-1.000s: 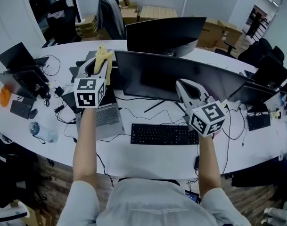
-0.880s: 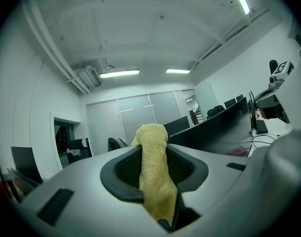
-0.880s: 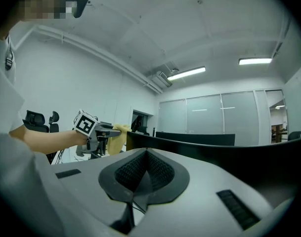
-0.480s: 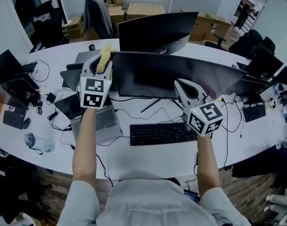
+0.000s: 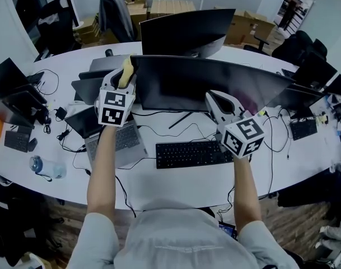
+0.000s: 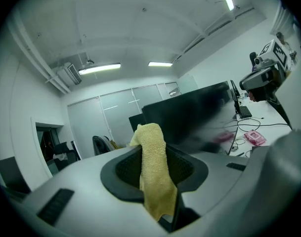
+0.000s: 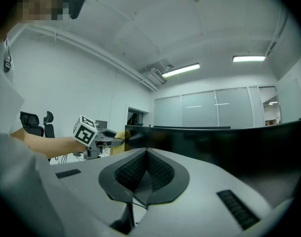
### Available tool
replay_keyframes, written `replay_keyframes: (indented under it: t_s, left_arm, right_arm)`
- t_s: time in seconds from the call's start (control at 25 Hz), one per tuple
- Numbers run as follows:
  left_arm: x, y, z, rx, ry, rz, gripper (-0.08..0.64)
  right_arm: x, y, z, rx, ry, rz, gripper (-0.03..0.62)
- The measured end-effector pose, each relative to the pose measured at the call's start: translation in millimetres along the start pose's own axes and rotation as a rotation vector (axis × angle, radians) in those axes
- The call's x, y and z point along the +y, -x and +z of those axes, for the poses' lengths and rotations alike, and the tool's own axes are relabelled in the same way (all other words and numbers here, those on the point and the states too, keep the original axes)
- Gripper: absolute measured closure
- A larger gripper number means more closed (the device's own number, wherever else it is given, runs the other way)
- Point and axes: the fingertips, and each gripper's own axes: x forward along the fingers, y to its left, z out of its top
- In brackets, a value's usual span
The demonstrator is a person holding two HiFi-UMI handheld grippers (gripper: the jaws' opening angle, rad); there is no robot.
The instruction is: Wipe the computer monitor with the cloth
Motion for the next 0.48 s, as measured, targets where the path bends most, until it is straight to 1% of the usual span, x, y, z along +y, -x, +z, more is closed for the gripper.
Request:
replay_keyframes:
  t_s: [0.2, 0.36, 0.48]
  left_arm:
    - [-7, -8, -29, 0.018, 0.069, -0.021, 0.425]
    - [-12, -15, -50, 0.031, 0.142, -0.040, 0.425]
    - [-16, -17, -64, 0.042, 0.189, -0.055, 0.425]
  right_arm:
    - [-2, 0, -17, 0.035, -0.019, -0.013, 0.569]
    - [-6, -1, -29, 0.061, -0.029, -0.033, 0.569]
    - [-5, -2, -37, 0.081, -0.032, -0.031, 0.569]
